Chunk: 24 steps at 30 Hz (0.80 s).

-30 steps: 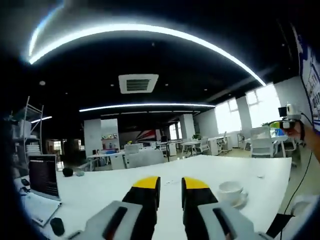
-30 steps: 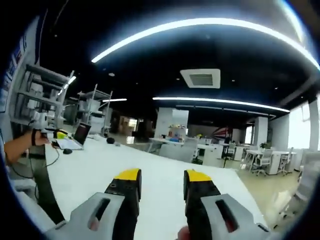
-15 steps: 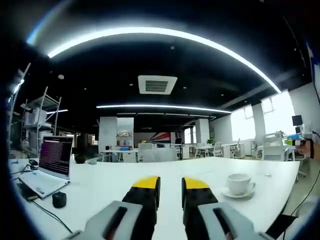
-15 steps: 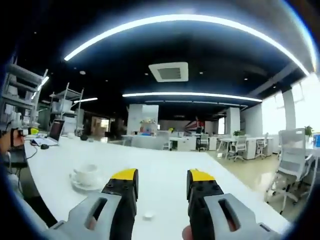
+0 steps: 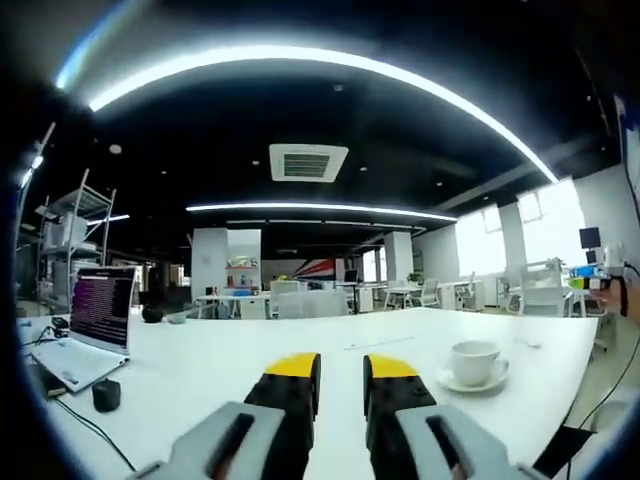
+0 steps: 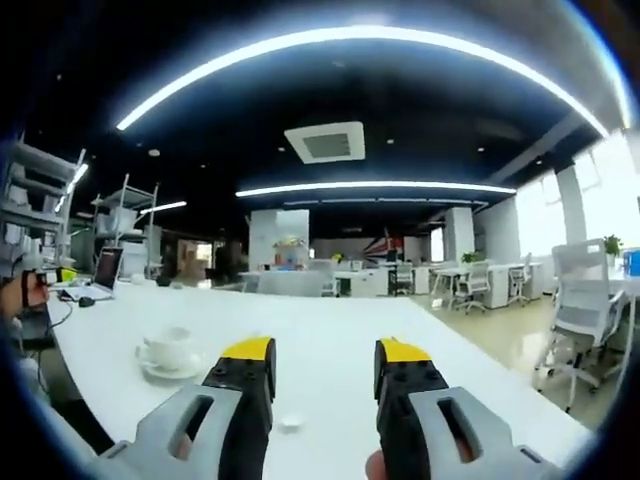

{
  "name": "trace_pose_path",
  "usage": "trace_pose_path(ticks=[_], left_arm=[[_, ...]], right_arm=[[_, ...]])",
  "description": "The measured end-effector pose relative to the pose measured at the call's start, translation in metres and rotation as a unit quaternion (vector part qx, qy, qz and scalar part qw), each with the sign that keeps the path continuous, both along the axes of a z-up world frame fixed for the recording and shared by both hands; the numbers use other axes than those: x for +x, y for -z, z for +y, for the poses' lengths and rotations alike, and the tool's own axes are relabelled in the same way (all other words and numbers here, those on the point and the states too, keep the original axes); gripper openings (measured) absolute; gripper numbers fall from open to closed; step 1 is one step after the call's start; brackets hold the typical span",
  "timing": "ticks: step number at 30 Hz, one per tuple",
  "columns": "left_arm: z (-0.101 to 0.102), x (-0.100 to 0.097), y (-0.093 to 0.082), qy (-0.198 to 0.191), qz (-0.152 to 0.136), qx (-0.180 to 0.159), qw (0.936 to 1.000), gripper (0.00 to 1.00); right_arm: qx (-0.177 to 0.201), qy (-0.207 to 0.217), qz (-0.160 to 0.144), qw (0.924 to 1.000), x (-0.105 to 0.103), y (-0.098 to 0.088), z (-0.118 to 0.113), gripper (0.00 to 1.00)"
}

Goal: Tidy tabletop coffee trays, cups and spoons，present forward

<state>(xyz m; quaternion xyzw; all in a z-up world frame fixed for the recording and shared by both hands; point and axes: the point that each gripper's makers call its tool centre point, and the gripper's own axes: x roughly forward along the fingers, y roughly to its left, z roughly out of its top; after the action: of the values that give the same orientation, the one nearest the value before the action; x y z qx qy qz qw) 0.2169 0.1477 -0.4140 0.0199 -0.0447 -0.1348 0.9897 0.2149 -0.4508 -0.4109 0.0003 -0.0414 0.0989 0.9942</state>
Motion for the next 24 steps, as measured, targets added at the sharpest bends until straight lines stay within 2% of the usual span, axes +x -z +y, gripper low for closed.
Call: trace_pose_path(ticks=[1,5,9,14,24], left_arm=[[0.001,0.000,0.001,-0.001,-0.001,0.000,1.0000,0.19],[0.001,0.000,0.002,0.001,-0.002,0.000,1.0000,0.19],[0.001,-0.003,0.003,0.001,0.001,0.000,1.0000,0.19],[0.002,-0.008,-0.005,0.003,-0.007,0.003,1.0000,0.19],[0.003,-0.010,-0.003,0.009,-0.004,0.008,0.9999,0.19]], right_arm=[[0.008,0.000,0.002,1.0000,0.000,0.001,-0.001,0.40],[0.003,0.002,0.004,1.0000,-0.002,0.003,-0.002,0.40],[0.001,0.003,0.000,1.0000,-0.004,-0.003,-0.002,0.40],[-0.004,-0.002,-0.001,1.0000,-0.003,-0.010,0.002,0.40],[-0.031,-0.013,0.028,0.9991,0.017,-0.020,0.011,0.38]])
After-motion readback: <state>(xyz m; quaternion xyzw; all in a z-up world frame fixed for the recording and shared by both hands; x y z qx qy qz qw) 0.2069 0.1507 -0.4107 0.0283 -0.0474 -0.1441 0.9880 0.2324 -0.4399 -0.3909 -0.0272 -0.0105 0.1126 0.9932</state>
